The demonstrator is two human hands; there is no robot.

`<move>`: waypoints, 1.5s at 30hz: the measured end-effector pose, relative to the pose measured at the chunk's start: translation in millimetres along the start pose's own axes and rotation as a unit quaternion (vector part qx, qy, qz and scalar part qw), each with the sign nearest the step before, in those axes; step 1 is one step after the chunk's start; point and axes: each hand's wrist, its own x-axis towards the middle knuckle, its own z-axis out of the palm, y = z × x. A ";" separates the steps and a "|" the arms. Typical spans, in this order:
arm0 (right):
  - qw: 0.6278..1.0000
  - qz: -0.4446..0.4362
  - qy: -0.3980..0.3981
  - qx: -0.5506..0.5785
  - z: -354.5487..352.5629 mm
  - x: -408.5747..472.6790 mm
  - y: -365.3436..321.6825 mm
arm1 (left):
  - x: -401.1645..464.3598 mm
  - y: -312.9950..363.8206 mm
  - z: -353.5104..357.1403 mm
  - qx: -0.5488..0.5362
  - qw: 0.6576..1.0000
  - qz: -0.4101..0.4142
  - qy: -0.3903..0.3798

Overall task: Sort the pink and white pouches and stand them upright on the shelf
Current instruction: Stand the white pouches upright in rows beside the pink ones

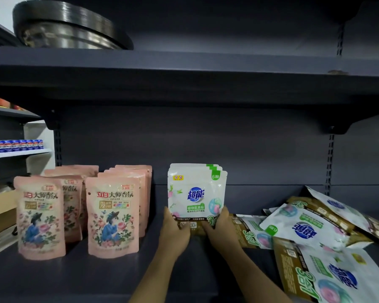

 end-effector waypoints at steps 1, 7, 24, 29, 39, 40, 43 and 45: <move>1.000 0.002 -0.001 -0.012 1.3 0.0 0.8 | -1.5 0.0 0.4 0.009 1.000 0.000 0.002; 0.997 0.019 -0.010 -0.074 2.6 -1.5 2.7 | -9.5 1.0 3.1 0.066 0.998 0.016 0.019; 0.994 0.010 -0.028 -0.104 -1.9 -5.0 -0.2 | -14.2 5.5 -1.3 0.089 0.996 0.014 0.005; 0.994 0.012 -0.034 -0.099 -2.5 -6.1 -1.5 | -13.0 4.7 -0.9 0.094 0.996 0.006 0.005; 0.997 0.010 0.058 -0.058 -17.6 -18.5 -7.9 | -30.6 23.0 -6.9 0.077 0.976 0.144 0.143; 0.996 0.003 0.071 -0.045 -23.0 -19.6 -9.6 | -35.1 28.2 -7.8 0.090 0.959 0.204 0.175; 0.994 -0.013 0.105 -0.015 -45.0 -18.1 -18.1 | -41.5 41.2 -0.2 0.103 0.934 0.286 0.186; 0.993 -0.015 0.117 0.001 -62.3 -15.4 -23.3 | -45.6 51.7 11.6 0.112 0.940 0.280 0.157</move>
